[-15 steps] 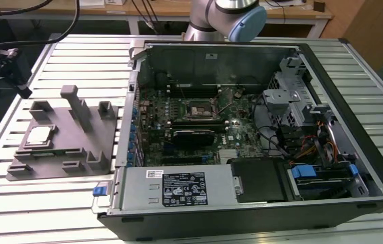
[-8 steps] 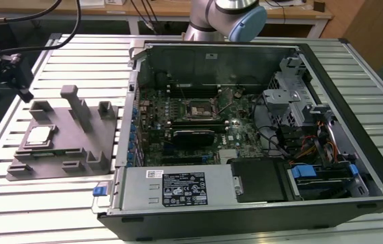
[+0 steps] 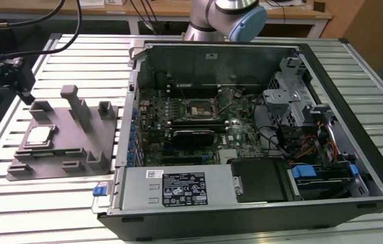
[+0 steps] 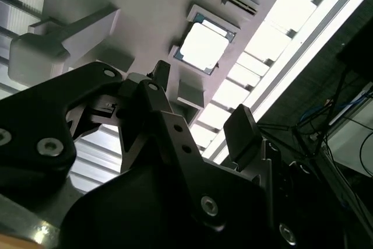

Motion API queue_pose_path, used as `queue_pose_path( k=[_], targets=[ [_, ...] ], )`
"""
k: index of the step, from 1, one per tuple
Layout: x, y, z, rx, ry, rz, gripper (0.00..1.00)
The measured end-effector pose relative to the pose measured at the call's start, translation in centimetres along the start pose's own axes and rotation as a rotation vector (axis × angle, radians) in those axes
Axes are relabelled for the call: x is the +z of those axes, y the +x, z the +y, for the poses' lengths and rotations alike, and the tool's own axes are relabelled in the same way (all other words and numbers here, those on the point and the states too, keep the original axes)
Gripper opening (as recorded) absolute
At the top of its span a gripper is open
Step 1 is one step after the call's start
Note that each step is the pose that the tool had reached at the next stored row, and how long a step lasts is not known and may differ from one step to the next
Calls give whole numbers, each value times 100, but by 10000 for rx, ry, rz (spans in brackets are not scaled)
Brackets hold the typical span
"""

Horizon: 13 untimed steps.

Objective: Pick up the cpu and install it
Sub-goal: 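Pick up the cpu and move it towards the insertion slot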

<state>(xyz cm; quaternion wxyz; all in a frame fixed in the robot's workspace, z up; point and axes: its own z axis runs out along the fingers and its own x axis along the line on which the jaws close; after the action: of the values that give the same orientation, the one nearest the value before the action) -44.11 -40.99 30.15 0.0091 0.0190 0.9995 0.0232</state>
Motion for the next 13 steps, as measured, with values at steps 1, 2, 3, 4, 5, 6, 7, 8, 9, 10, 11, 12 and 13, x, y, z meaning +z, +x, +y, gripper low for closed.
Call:
queue_pose_path(
  k=[1,2,3,4,5,6,7,8,9,10,11,12,13],
  targets=[
    [9,0,-1,-2,0,1,64],
    [18,0,-1,-8,0,1,64],
    [26,1,-2,-17,0,2,64],
    [34,1,-2,-28,0,2,64],
    [43,2,-3,-40,0,3,64],
    [52,2,-4,-51,0,4,64],
    [63,2,-5,-60,-1,5,64],
    [73,2,-6,-66,-2,6,64],
    [82,3,-7,-71,-2,7,64],
    [92,3,-8,-74,-1,8,64],
    [100,3,-8,-78,-1,9,64],
    [110,3,-10,-81,-1,9,64],
    [118,4,-10,-83,-1,10,64]
  ],
)
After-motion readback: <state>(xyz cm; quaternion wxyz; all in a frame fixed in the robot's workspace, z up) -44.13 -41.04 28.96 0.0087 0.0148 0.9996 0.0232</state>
